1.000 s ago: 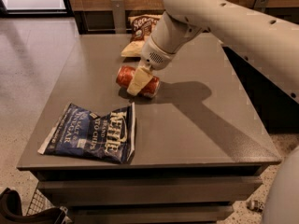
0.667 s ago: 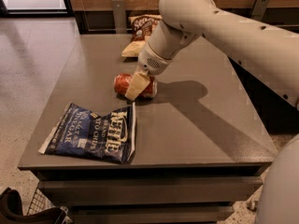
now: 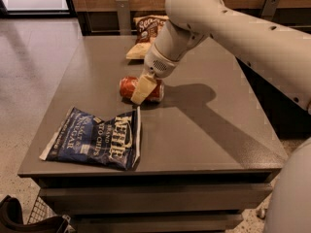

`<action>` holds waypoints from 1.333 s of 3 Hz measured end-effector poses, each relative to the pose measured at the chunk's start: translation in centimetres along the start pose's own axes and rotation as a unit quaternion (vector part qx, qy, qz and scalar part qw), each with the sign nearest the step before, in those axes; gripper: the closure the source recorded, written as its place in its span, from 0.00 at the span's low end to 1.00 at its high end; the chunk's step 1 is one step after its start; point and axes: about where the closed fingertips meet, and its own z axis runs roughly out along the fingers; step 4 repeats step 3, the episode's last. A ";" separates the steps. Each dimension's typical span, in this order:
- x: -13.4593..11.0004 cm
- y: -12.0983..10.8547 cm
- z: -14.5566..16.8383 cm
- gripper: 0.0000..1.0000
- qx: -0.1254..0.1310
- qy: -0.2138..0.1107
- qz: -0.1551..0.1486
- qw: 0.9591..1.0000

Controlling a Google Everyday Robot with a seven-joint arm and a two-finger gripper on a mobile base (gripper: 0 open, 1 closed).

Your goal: Knock coke can over

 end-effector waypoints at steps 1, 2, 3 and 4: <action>0.0 0.1 0.2 0.39 -0.002 0.001 -0.001 1.000; -0.1 0.1 0.3 0.17 -0.003 0.001 -0.001 1.000; -0.1 0.1 0.3 0.00 -0.003 0.001 -0.001 1.000; -0.1 0.1 0.3 0.00 -0.003 0.001 -0.001 1.000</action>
Offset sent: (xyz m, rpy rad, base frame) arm -0.0006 0.0014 -0.0013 -0.0007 0.0023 0.0029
